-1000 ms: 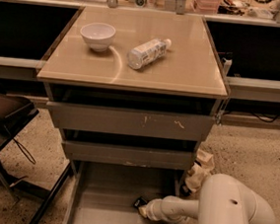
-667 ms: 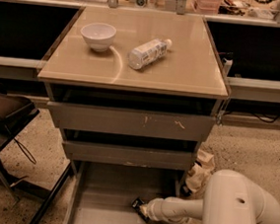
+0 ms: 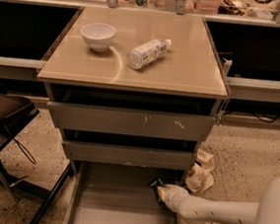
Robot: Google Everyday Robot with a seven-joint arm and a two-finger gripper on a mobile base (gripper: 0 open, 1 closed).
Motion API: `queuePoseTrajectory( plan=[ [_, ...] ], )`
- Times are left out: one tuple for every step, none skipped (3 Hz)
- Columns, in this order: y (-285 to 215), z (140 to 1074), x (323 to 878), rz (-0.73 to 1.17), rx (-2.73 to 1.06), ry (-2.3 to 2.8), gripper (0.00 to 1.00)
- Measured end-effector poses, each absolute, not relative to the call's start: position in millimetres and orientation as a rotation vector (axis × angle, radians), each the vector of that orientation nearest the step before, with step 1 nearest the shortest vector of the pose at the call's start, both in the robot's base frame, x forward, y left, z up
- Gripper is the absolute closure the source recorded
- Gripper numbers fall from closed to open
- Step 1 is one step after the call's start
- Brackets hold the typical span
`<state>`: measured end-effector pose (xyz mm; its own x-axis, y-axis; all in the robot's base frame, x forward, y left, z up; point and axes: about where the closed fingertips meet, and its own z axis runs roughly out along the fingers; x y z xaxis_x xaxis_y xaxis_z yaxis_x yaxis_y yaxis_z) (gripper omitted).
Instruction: Pick rxbar blueberry from bottom drawer and place on counter
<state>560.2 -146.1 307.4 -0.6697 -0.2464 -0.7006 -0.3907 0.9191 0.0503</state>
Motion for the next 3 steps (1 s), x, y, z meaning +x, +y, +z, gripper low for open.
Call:
queuePoseTrajectory(
  plan=[
    [-182.2, 394.8, 541.0, 0.136, -0.234, 2.267, 1.00],
    [-178.5, 458.2, 503.1, 0.074, -0.166, 2.255, 1.00],
    [-179.7, 471.7, 475.3, 0.048, -0.174, 2.293, 1.00]
  ],
)
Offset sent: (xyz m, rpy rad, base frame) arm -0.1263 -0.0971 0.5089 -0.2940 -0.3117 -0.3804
